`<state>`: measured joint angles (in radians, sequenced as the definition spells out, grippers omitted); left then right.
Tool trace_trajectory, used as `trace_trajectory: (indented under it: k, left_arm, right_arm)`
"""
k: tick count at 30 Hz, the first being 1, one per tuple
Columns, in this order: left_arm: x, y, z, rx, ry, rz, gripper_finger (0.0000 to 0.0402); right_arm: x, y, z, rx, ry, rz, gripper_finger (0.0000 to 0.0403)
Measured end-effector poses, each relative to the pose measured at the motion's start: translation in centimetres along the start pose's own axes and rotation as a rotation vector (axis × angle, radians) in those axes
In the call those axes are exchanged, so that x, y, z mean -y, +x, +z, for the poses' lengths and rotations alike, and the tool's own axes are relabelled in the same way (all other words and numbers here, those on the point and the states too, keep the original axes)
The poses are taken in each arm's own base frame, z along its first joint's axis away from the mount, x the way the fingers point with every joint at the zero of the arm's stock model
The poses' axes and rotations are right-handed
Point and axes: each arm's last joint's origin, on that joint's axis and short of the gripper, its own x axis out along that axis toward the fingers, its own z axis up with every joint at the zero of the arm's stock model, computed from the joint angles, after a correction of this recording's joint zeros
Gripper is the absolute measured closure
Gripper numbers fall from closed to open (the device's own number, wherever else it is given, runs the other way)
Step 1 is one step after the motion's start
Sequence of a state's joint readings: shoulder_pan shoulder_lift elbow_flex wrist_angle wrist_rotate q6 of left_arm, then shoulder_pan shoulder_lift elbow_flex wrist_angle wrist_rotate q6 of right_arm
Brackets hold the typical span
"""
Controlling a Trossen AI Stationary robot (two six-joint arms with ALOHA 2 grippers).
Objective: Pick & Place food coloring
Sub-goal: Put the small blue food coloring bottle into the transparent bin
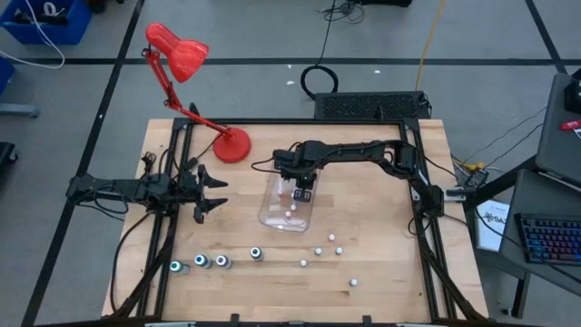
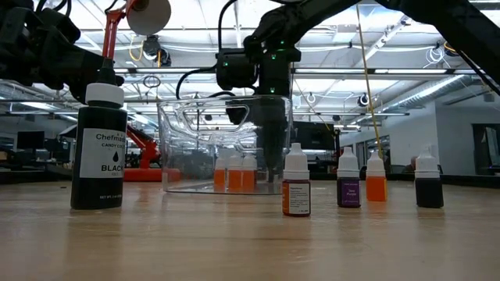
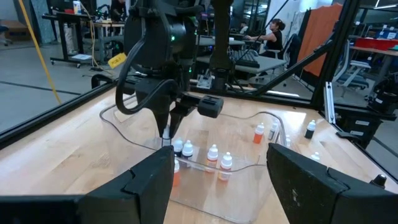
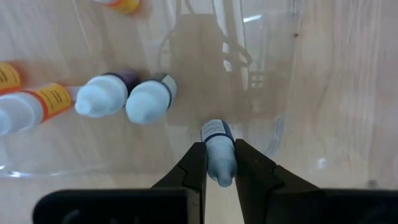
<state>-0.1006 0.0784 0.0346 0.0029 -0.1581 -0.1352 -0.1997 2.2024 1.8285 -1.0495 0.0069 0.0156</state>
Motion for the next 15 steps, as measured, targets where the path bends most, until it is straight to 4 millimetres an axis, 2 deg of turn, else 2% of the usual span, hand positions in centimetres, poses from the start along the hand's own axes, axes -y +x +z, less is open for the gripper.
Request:
trace_trajectory:
  k: [4,10,15]
  left_arm:
    - [0.0,0.0,0.0,0.000,0.000,0.000,0.0149]
    - [0.0,0.0,0.0,0.000,0.000,0.000,0.0149]
    - [0.0,0.0,0.0,0.000,0.000,0.000,0.0149]
  right_arm:
    - [0.0,0.0,0.1,0.007,0.019,0.001,0.0353]
    - [-0.5,-0.5,0.0,0.023,0.041,0.010,0.0260]
    - [-0.9,-1.3,0.0,0.054,0.055,0.022,0.0220]
